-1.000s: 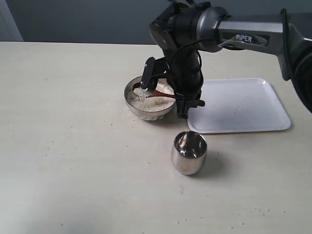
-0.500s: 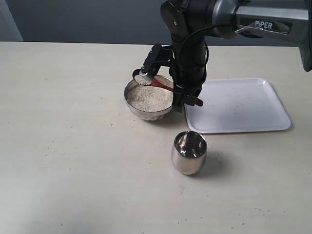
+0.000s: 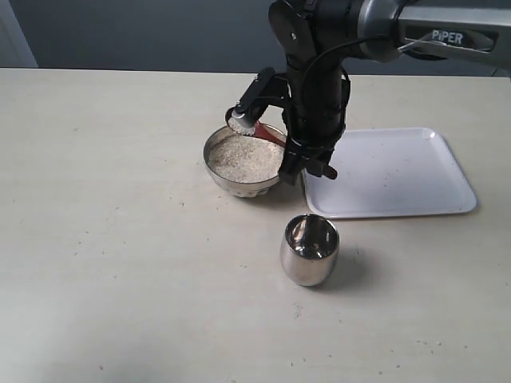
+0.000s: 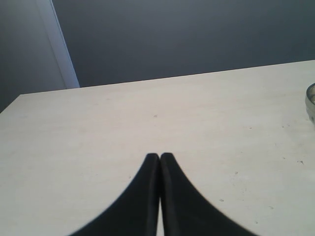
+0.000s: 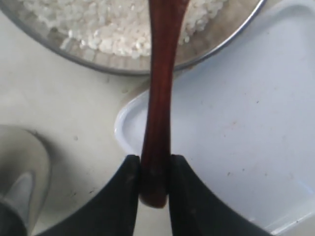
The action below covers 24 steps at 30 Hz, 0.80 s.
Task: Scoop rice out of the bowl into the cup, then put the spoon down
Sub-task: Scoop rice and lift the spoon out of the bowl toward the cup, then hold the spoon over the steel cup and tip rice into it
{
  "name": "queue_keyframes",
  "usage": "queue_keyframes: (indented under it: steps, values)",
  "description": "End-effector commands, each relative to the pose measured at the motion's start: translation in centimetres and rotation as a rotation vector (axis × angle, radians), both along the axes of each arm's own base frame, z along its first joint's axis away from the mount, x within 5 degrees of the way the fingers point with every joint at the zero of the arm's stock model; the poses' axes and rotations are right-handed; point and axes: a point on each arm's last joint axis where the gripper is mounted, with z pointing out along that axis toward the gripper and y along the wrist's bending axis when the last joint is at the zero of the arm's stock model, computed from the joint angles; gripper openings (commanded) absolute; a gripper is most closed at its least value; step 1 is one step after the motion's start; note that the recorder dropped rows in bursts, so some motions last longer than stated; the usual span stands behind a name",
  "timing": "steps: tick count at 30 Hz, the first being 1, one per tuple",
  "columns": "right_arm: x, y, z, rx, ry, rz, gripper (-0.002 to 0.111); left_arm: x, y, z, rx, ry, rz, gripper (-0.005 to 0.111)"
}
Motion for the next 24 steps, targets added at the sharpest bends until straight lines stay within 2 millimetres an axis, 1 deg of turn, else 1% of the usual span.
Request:
queue_keyframes:
  steps: [1, 13, 19, 20, 21, 24]
  values:
    - [-0.9, -1.5, 0.5, -0.005, 0.023, -0.027, -0.001, 0.0, 0.0, 0.2, -0.003, -0.01, -0.004, 0.001]
    - [-4.2, -4.1, 1.1, -0.022, 0.076, -0.07, -0.001, 0.0, 0.0, 0.2, -0.003, -0.01, -0.004, 0.001]
    - [-6.6, -5.9, 0.7, -0.044, 0.126, -0.098, -0.001, 0.0, 0.0, 0.2, -0.003, -0.01, -0.004, 0.001]
    - [-7.0, -6.2, 0.8, -0.041, 0.131, -0.103, -0.001, 0.0, 0.0, 0.2, -0.003, -0.01, -0.004, 0.001]
    - [-7.7, -6.7, 1.0, -0.038, 0.141, -0.119, -0.001, 0.0, 0.0, 0.2, -0.003, -0.01, -0.004, 0.001]
    - [-8.9, -7.5, 1.5, -0.023, 0.146, -0.134, -0.001, 0.0, 0.0, 0.2, -0.003, -0.01, -0.004, 0.001]
